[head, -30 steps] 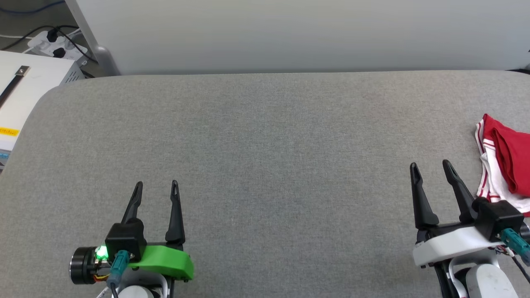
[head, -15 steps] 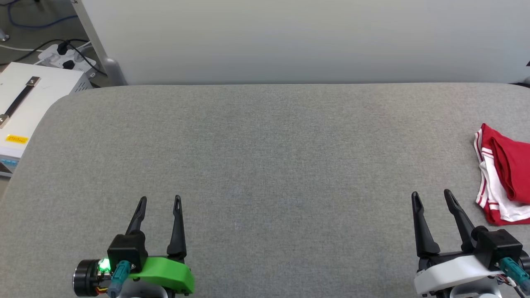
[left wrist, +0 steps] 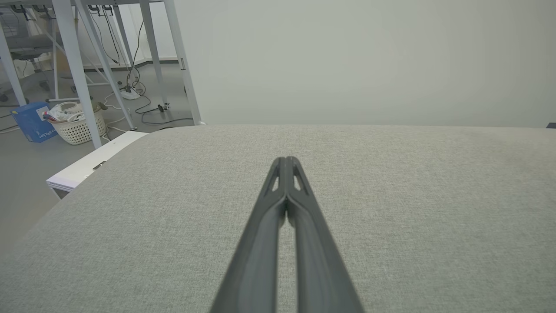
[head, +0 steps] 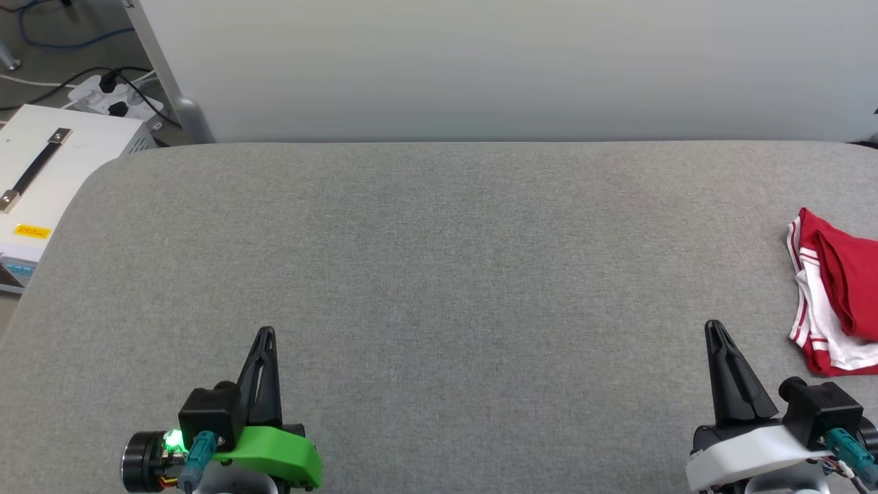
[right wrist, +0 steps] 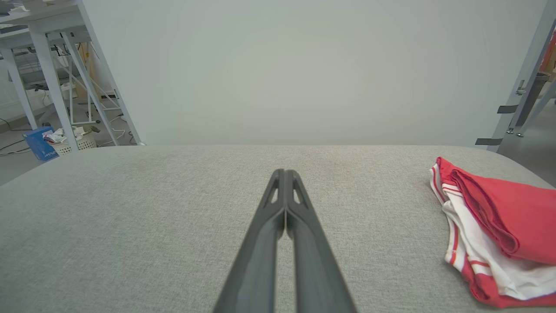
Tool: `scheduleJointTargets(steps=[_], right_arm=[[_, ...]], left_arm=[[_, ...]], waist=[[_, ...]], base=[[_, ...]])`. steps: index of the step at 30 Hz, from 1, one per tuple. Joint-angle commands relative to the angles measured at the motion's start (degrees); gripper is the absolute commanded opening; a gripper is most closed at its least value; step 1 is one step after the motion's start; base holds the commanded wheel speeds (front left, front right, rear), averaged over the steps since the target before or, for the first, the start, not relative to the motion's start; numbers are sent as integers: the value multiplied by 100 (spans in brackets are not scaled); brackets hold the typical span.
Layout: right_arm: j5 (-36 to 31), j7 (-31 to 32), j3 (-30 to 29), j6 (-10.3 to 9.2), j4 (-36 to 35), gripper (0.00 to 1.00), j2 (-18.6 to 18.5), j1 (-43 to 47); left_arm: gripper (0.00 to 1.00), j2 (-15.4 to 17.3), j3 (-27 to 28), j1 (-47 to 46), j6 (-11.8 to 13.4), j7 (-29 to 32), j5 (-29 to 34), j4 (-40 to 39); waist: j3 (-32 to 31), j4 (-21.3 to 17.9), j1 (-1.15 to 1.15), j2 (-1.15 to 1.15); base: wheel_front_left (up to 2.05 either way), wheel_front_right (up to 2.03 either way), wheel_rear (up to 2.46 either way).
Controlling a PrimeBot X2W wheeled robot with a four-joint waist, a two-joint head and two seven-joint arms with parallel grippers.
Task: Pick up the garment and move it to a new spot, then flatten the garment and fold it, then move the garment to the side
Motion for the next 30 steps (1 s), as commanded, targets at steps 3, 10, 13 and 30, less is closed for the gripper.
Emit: scheduleJointTargets(steps=[3,10,13,30], right_arm=[[-62,58,-1,0,-20,0,6,-27],[-109,141,0,-1,-35,0,9,-47],[-128,175,1,-1,-40,0,11,-55],[-241,375,5,-1,-75,0,19,-102]], left_arm=[[0,-11,24,-6,-1,61,38,-41],[0,-20,41,-11,-1,143,69,-82],[0,-23,48,-13,-1,176,82,-98],[0,-43,89,-24,-2,372,157,-196]], waist=[[-5,-2,0,0],[-15,-5,0,0],[-19,-6,0,0],[-44,-14,0,0]], base=[[0,0,0],[0,0,0],[0,0,0],[0,0,0]])
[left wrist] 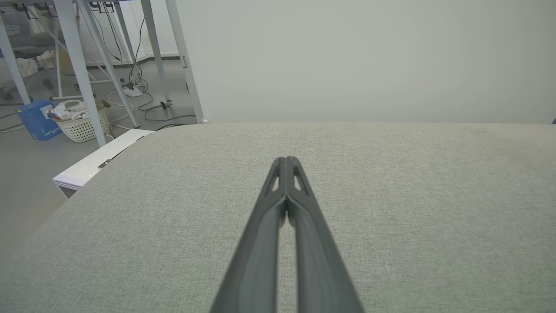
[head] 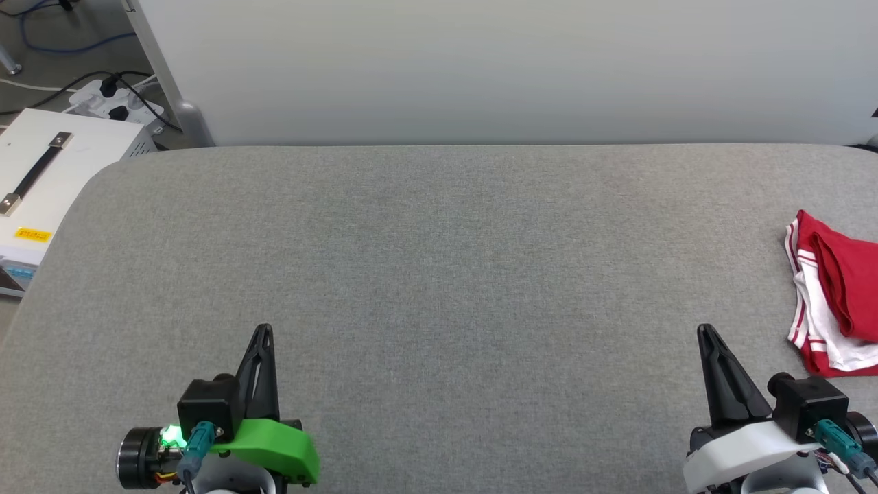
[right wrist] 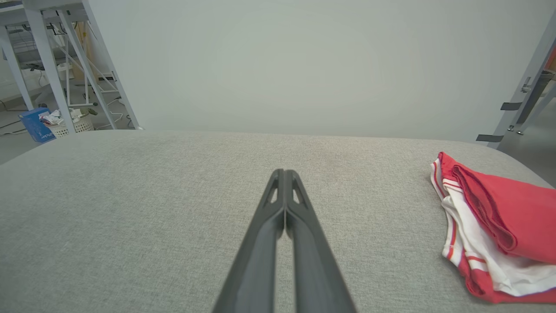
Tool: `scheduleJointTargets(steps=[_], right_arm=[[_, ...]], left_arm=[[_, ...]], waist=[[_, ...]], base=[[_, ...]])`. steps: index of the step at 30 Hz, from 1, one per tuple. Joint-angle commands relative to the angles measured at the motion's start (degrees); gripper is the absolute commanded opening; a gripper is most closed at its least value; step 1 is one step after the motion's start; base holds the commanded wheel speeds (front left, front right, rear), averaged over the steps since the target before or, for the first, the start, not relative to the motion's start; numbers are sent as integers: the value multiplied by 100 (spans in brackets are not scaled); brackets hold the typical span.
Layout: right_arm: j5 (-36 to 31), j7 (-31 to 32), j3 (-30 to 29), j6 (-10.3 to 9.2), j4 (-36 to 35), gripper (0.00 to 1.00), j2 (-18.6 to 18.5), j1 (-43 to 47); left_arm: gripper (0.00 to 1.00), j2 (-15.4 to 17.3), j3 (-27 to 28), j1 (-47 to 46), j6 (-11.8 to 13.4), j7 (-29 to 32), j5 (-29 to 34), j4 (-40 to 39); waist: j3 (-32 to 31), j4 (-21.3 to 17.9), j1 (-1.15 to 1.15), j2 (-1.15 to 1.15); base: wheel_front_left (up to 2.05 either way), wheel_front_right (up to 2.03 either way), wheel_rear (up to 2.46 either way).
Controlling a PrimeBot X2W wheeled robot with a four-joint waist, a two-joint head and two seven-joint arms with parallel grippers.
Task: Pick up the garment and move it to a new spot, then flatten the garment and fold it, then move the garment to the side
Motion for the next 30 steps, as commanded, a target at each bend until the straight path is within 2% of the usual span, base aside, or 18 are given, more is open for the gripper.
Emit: scheduleJointTargets(steps=[1,30], right_arm=[[-50,37,2,-1,-53,0,18,-90],[-282,448,10,-2,-124,0,35,-187]], left_arm=[[0,-22,18,-22,-2,29,63,-31],[0,-62,103,-44,-4,431,218,-231]], waist=[[-2,0,0,0],[-52,-16,0,0]], base=[[0,0,0],[0,0,0]])
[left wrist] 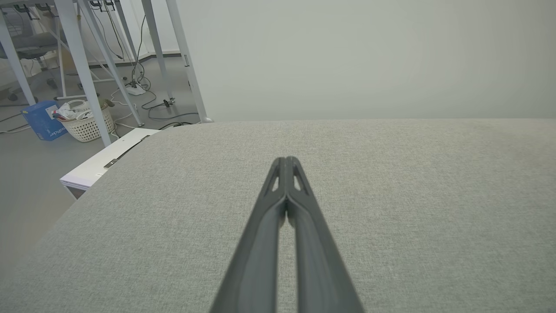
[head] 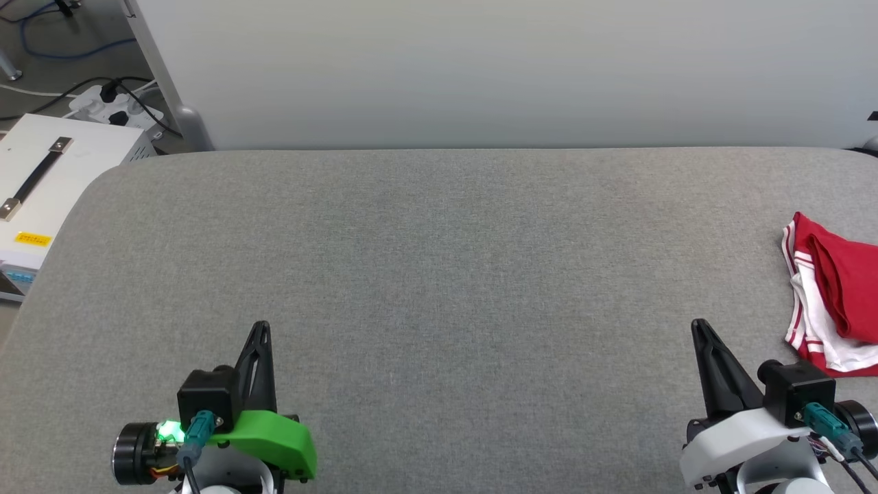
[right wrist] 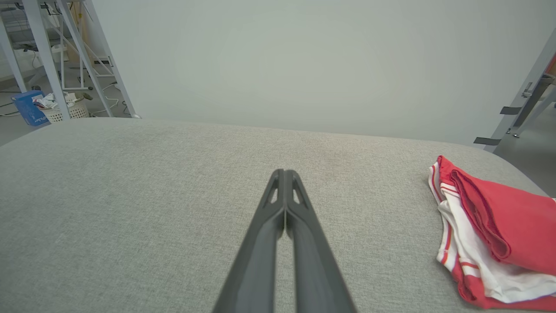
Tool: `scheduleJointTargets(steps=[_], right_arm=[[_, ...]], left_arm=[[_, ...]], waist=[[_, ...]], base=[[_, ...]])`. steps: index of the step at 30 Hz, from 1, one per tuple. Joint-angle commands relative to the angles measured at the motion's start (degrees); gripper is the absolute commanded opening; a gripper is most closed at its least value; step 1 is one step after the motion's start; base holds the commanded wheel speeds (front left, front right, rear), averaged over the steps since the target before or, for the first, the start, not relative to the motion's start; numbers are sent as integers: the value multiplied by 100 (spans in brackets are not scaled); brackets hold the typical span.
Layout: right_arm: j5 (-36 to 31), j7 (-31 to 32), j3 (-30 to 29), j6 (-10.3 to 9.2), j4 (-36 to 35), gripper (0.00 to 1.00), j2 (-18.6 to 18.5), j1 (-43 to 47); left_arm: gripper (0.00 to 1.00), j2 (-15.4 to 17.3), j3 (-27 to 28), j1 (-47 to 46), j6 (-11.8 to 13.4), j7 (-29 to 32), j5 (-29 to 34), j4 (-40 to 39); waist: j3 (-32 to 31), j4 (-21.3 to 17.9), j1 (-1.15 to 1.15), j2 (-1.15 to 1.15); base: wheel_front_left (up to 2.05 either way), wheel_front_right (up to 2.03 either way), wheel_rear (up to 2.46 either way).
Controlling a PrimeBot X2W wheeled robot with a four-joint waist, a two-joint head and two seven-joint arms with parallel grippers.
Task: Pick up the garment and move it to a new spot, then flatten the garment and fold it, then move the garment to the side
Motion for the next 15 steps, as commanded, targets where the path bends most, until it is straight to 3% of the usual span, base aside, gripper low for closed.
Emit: scheduleJointTargets(steps=[1,15], right_arm=[[-68,35,1,-2,-44,0,13,-88],[-160,199,4,-3,-72,0,20,-127]], left_arm=[[0,-27,26,-42,-4,36,58,-33],[0,-44,60,-51,-5,197,120,-113]], waist=[[-2,-1,0,0],[-22,-7,0,0]], base=[[0,0,0],[0,0,0]])
